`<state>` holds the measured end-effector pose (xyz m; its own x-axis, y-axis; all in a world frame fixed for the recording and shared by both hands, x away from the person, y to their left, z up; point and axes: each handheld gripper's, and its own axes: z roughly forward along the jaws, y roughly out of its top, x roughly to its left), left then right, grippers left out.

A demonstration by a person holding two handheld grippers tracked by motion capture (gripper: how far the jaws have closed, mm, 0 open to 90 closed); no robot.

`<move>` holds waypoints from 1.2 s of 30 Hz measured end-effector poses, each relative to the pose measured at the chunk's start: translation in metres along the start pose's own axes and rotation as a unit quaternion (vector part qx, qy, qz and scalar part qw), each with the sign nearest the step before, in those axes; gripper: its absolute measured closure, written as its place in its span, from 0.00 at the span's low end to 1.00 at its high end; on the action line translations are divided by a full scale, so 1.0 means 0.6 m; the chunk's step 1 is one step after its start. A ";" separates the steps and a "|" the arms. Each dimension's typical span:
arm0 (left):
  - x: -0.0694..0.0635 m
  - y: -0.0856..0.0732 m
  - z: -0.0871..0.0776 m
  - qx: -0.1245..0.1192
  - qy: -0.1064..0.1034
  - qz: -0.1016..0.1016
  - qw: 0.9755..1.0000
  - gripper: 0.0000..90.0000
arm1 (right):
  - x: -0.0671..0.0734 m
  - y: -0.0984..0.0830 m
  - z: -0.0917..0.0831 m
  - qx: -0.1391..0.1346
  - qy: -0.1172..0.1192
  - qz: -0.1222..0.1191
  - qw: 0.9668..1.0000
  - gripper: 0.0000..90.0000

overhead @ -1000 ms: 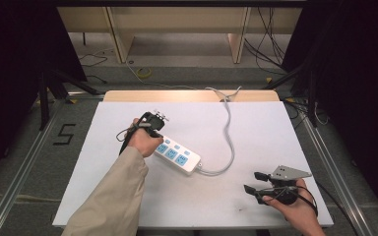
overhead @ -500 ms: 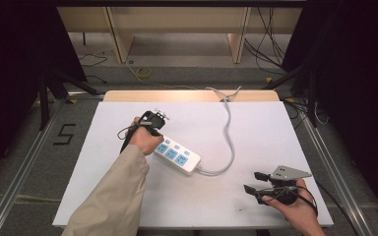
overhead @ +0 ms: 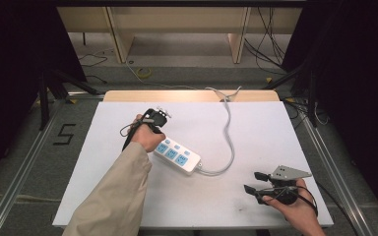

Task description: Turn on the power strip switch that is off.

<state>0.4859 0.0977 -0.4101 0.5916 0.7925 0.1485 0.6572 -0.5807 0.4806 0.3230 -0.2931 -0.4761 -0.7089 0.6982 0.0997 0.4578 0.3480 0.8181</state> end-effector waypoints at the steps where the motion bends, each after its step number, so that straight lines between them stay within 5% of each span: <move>1: -0.001 0.001 0.001 -0.001 0.000 -0.002 1.000 1.00 | 0.000 0.000 0.000 0.000 0.000 0.000 1.000 0.38; 36: -0.017 0.028 0.026 0.017 0.000 0.014 1.000 1.00 | -0.001 0.000 0.000 -0.001 0.001 -0.001 1.000 0.38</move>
<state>0.4982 0.0768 -0.4171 0.6097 0.7760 0.1617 0.6556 -0.6083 0.4473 0.3235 -0.2938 -0.4762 -0.7108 0.6963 0.0995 0.4554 0.3478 0.8195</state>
